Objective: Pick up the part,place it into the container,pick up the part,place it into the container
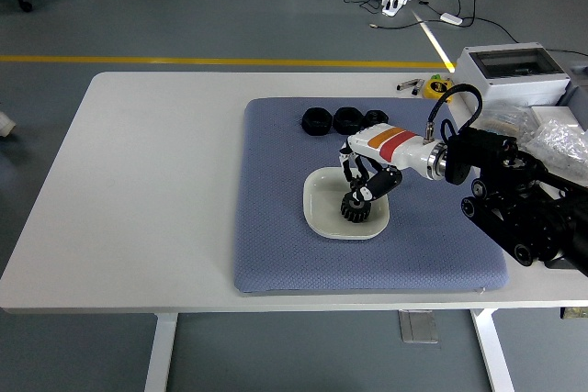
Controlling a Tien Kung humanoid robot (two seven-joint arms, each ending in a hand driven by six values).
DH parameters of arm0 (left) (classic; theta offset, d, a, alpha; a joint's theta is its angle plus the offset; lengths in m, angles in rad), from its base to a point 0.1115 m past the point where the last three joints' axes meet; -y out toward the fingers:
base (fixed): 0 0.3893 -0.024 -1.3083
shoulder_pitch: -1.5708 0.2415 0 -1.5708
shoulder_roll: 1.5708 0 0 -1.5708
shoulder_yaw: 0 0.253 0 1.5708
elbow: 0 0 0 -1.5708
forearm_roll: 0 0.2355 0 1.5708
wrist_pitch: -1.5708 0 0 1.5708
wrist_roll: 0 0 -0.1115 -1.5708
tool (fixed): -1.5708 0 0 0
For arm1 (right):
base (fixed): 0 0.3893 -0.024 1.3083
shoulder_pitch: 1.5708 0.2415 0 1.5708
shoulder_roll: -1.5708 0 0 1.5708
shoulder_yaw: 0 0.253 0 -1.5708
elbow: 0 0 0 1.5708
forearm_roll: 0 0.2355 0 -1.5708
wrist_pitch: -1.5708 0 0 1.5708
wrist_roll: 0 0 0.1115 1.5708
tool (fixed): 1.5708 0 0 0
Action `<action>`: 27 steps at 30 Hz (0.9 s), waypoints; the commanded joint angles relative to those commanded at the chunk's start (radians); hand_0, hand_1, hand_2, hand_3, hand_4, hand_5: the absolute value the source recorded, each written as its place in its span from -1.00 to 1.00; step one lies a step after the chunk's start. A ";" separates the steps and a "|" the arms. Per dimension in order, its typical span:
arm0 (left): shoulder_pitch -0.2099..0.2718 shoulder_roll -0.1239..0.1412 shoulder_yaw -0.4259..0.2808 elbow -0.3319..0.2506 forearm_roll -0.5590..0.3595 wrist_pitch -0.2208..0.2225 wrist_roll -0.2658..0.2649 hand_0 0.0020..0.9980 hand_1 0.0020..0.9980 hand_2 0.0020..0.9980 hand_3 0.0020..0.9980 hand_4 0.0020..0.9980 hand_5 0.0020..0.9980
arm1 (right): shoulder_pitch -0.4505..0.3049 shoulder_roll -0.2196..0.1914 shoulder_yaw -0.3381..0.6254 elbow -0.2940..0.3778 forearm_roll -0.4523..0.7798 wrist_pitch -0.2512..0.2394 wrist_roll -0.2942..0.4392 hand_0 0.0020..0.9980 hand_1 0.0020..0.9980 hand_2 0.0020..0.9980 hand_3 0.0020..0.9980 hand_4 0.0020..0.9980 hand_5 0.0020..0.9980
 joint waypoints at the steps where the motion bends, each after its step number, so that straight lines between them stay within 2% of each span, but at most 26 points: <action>1: 0.000 0.000 0.001 0.000 -0.001 0.000 0.000 0.67 0.75 0.76 0.59 0.65 0.37 | 0.000 0.001 0.000 -0.002 -0.002 0.003 0.000 -0.93 -0.61 -0.33 -0.17 0.57 -0.44; 4: 0.000 0.000 0.001 0.000 -0.001 0.000 0.000 0.67 0.75 0.76 0.59 0.65 0.37 | 0.002 0.002 0.000 -0.010 -0.006 0.021 0.003 -0.93 -0.61 -0.33 -0.17 0.57 -0.44; 5: 0.000 0.000 0.001 0.000 -0.002 0.000 0.000 0.67 0.75 0.76 0.59 0.65 0.36 | 0.002 0.002 0.000 -0.011 -0.008 0.023 0.005 -0.90 -0.54 -0.18 -0.09 0.73 -0.08; 10: 0.000 0.000 0.002 0.000 -0.004 0.001 -0.001 0.67 0.75 0.76 0.59 0.65 0.36 | 0.003 0.004 0.003 -0.027 -0.014 0.038 0.016 -0.90 -0.54 -0.18 -0.09 0.73 -0.08; 11: -0.001 0.000 0.002 0.000 -0.005 0.001 -0.001 0.67 0.74 0.76 0.59 0.65 0.36 | 0.003 0.004 0.004 -0.029 -0.016 0.040 0.017 -0.84 -0.39 -0.09 -0.07 0.79 -0.06; 20: -0.001 0.000 0.001 0.000 -0.003 0.000 -0.001 0.67 0.74 0.76 0.58 0.64 0.36 | 0.003 0.002 0.017 -0.032 -0.023 0.046 0.022 -0.81 -0.36 -0.06 -0.04 0.80 -0.04; 27: 0.000 0.001 0.000 0.000 -0.005 0.000 -0.002 0.67 0.74 0.76 0.58 0.64 0.36 | 0.007 -0.017 0.087 0.017 -0.047 0.058 0.027 -0.81 -0.36 -0.05 -0.04 0.80 -0.05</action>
